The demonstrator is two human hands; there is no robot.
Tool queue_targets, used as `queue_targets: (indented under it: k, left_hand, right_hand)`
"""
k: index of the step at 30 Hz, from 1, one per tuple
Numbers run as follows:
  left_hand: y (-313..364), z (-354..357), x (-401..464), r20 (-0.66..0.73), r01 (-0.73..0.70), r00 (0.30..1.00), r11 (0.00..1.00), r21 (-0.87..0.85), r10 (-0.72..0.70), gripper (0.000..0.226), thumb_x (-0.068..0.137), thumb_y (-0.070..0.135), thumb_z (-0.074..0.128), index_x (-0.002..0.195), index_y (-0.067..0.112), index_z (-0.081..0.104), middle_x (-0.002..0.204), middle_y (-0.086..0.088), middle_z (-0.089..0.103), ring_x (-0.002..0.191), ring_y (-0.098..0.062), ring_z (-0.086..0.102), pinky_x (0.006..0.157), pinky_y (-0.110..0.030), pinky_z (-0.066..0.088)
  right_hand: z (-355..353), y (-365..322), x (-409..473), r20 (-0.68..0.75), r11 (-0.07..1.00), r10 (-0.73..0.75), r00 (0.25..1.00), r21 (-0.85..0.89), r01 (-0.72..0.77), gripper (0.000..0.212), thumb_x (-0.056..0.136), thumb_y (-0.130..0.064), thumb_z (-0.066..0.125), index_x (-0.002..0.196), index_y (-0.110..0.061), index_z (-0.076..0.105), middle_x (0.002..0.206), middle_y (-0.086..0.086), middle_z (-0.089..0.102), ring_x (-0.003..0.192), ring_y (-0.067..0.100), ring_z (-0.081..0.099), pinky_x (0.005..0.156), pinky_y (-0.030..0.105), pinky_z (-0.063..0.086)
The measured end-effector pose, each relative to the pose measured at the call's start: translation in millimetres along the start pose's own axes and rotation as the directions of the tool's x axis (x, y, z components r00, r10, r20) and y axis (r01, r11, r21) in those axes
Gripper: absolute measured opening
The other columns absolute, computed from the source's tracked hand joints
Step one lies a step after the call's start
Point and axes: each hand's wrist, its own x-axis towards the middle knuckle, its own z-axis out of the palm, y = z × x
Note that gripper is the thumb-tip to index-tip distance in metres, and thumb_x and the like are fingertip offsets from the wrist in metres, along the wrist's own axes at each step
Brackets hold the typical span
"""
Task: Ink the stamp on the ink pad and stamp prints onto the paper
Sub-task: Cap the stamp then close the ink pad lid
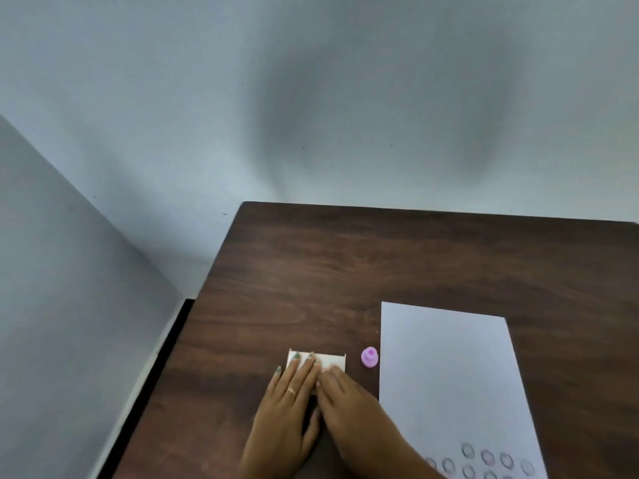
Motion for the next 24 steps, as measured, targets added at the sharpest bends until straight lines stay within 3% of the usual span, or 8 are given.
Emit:
queue_targets:
  k: [1, 3, 5, 7, 10, 12, 14, 24]
  left_hand:
    - [6.7, -7.0, 0.5, 0.071, 0.025, 0.997, 1.000, 0.013, -0.026, 0.054, 0.083, 0.031, 0.047, 0.132, 0.010, 0.054, 0.143, -0.002, 0.047, 0.136, -0.025, 0.040, 0.109, -0.035, 0.025]
    - [16.4, -20.7, -2.4, 0.139, 0.084, 0.986, 0.993, 0.083, -0.095, 0.056, 0.085, 0.032, 0.044, 0.136, 0.011, 0.049, 0.145, -0.002, 0.044, 0.136, -0.026, 0.039, 0.110, -0.037, 0.020]
    - [28.3, -31.7, -2.3, 0.185, 0.109, 0.975, 0.989, 0.102, -0.126, 0.056, 0.085, 0.031, 0.041, 0.135, 0.010, 0.050, 0.143, -0.005, 0.048, 0.134, -0.025, 0.043, 0.111, -0.035, 0.016]
    - [38.6, -36.0, -3.6, 0.200, 0.107, 0.972, 0.989, 0.104, -0.126, 0.055, 0.082, 0.030, 0.038, 0.129, 0.009, 0.057, 0.136, -0.007, 0.056, 0.127, -0.024, 0.052, 0.112, -0.034, 0.017]
    - [42.9, -38.0, -7.7, 0.181, 0.124, 0.973, 0.984, 0.131, -0.147, 0.053, 0.090, 0.025, 0.034, 0.139, 0.007, 0.043, 0.148, -0.009, 0.040, 0.137, -0.025, 0.038, 0.115, -0.038, 0.023]
    - [37.2, -32.2, -12.5, 0.251, 0.131, 0.956, 0.986, 0.101, -0.152, 0.056, 0.098, 0.025, 0.028, 0.150, 0.010, 0.012, 0.159, -0.006, 0.009, 0.148, -0.021, 0.005, 0.119, -0.035, -0.002]
    - [32.2, -25.2, -19.6, 0.227, 0.122, 0.963, 0.987, 0.106, -0.143, 0.058, 0.100, 0.027, 0.026, 0.151, 0.013, 0.001, 0.160, -0.004, -0.001, 0.148, -0.018, -0.006, 0.116, -0.032, -0.014]
    - [29.8, -11.6, -17.9, 0.228, 0.217, 0.948, 0.975, 0.049, -0.222, 0.063, 0.098, 0.039, 0.026, 0.150, 0.020, -0.004, 0.156, 0.005, -0.012, 0.145, -0.013, -0.014, 0.118, -0.034, -0.010]
  right_hand:
    - [-7.9, -1.0, -0.3, 0.030, 0.999, -0.048, 0.998, -0.004, 0.048, 0.018, 0.079, -0.026, 0.061, 0.084, -0.021, 0.077, 0.090, -0.006, 0.077, 0.086, 0.007, 0.071, 0.087, 0.020, 0.053]
    - [-30.9, -6.9, 5.4, 0.168, 0.999, -0.032, 0.985, 0.028, 0.028, 0.033, 0.056, -0.036, 0.079, 0.084, -0.020, 0.077, 0.090, -0.007, 0.077, 0.086, 0.005, 0.070, 0.087, 0.019, 0.052]
    - [-40.8, -11.4, 8.6, 0.169, 0.999, 0.017, 0.985, 0.034, -0.023, 0.040, 0.049, -0.039, 0.082, 0.083, -0.020, 0.077, 0.089, -0.006, 0.077, 0.087, 0.005, 0.070, 0.086, 0.017, 0.052]
    - [-44.9, -12.6, 8.0, 0.194, 0.995, 0.066, 0.979, 0.056, -0.079, 0.042, 0.065, -0.030, 0.075, 0.101, -0.009, 0.071, 0.110, 0.007, 0.072, 0.106, 0.015, 0.065, 0.098, 0.024, 0.047]
    - [-42.7, -12.9, 3.8, 0.333, 0.974, 0.065, 0.941, 0.182, -0.132, 0.048, 0.092, -0.009, 0.039, 0.138, 0.002, 0.031, 0.150, 0.021, 0.030, 0.140, 0.031, 0.026, 0.116, 0.040, 0.023]
    - [-38.3, -11.1, 0.8, 0.354, 0.965, 0.071, 0.933, 0.214, -0.154, 0.050, 0.095, -0.009, 0.033, 0.142, -0.001, 0.021, 0.154, 0.017, 0.020, 0.142, 0.030, 0.017, 0.117, 0.040, 0.018]
    - [-30.5, -11.5, -1.0, 0.338, 0.963, 0.070, 0.938, 0.221, -0.151, 0.051, 0.095, -0.009, 0.031, 0.143, -0.001, 0.017, 0.155, 0.017, 0.019, 0.143, 0.030, 0.015, 0.118, 0.039, 0.016]
    - [-15.4, -9.9, 1.3, 0.305, 0.991, 0.052, 0.951, 0.100, -0.086, 0.049, 0.099, -0.016, 0.029, 0.143, 0.000, 0.015, 0.154, 0.022, 0.018, 0.142, 0.036, 0.015, 0.117, 0.047, 0.009]
